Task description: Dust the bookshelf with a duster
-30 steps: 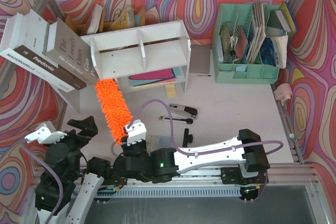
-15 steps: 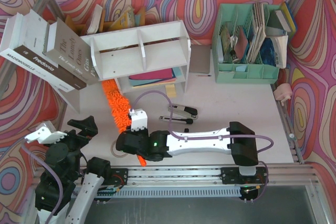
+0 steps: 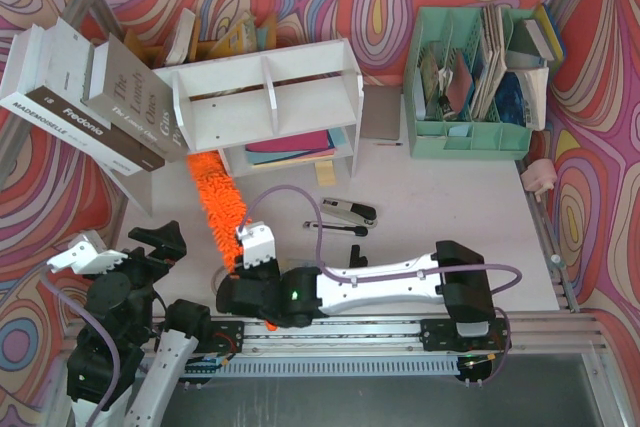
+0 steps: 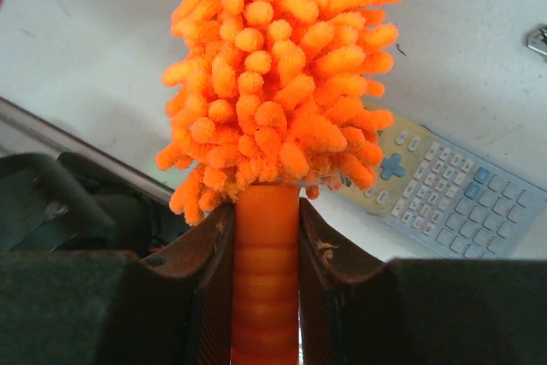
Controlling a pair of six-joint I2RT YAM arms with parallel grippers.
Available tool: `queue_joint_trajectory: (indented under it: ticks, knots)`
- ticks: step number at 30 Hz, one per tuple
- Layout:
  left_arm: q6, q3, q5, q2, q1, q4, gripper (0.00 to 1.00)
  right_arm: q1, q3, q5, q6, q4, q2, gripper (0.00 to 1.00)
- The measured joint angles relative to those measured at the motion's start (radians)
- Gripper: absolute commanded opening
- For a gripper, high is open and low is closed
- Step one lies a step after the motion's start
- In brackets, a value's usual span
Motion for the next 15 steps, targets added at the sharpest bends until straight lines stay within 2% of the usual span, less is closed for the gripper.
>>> queue_joint_trajectory:
  ticks: [6, 15]
  knots:
    - [0.0, 0.0, 0.0, 0.0, 0.0, 0.0, 0.99, 0.058, 0.0, 0.072, -0.034, 0.038, -0.005, 0.0]
    - [0.0, -0.002, 0.0, 0.0, 0.0, 0.0, 0.99, -0.013, 0.014, -0.001, 0.019, -0.01, -0.005, 0.0]
